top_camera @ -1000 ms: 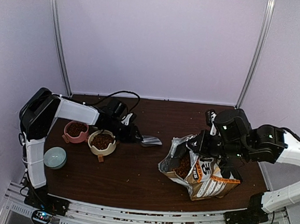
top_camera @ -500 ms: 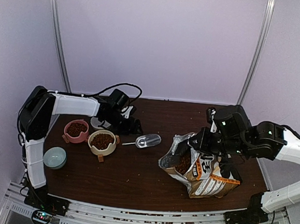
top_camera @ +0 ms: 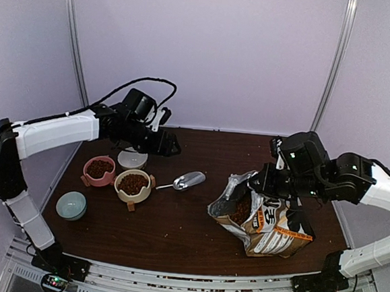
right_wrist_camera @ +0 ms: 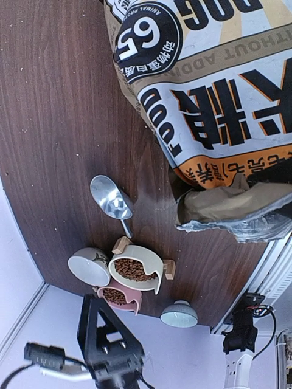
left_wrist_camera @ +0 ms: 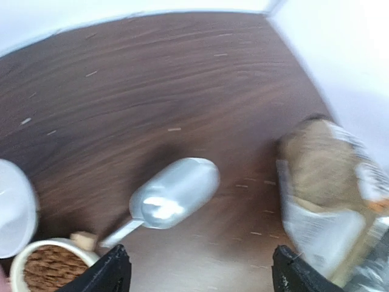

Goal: Serve the pet food

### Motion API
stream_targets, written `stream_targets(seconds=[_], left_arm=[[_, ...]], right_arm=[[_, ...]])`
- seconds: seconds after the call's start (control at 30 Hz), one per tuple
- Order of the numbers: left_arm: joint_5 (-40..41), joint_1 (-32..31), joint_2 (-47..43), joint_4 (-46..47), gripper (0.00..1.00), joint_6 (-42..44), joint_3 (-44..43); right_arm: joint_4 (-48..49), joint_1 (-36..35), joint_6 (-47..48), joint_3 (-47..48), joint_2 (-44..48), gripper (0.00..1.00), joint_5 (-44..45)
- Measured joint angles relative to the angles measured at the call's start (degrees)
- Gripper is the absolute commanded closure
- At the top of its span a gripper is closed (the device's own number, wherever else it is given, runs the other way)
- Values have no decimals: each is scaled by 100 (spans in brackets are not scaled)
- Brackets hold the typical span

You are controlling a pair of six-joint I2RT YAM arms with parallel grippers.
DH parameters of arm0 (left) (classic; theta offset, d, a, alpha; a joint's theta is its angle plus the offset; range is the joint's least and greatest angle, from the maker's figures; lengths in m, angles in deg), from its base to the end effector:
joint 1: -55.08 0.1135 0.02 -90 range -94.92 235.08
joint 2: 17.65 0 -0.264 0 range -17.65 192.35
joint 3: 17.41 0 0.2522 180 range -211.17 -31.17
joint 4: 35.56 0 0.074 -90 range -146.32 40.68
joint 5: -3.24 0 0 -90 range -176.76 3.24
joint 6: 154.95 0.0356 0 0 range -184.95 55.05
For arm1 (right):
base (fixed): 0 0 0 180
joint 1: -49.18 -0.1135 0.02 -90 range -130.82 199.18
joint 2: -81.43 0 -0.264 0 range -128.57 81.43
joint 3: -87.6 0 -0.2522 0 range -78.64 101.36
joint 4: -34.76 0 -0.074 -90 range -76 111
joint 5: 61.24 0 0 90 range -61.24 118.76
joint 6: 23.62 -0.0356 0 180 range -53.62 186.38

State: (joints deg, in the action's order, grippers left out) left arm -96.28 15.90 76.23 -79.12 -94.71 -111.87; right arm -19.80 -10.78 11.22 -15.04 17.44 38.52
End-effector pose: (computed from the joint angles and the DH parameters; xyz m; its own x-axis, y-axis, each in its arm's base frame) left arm 0.2830 -0.2382 0.3051 -0.8146 0.0324 -0.5791 0.3600 0.8111 -0.4610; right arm 0.1212 0.1975 0.3372 -0.8361 0.1699 -0.5215 -0.1803 0.8128 0.5539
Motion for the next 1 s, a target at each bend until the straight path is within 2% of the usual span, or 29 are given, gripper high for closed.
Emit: stream_targets(seconds=[0.1,0.23,0.37,0.53,0.77,1.0], left_arm=[[-205,-706,-463,345,17,-232,164],[-610,-1996,-798,1283,17,-870,717],[-730,-2643,-780,1987,17,-1530,1281],[-619,-2852,-778,2618,17,-2131,1609],[-522,-2857,-688,2981,17,-2422,1580],[-175,-2957,-472,2308,17,-2450,1552]], right_arm=[[-9,2,90,2,0,100,-59],[22,17,144,0,26,100,-103],[74,22,258,-28,79,100,-153],[249,22,437,-122,120,100,-236],[391,22,551,-236,216,100,-260],[472,22,568,-334,378,100,-260]])
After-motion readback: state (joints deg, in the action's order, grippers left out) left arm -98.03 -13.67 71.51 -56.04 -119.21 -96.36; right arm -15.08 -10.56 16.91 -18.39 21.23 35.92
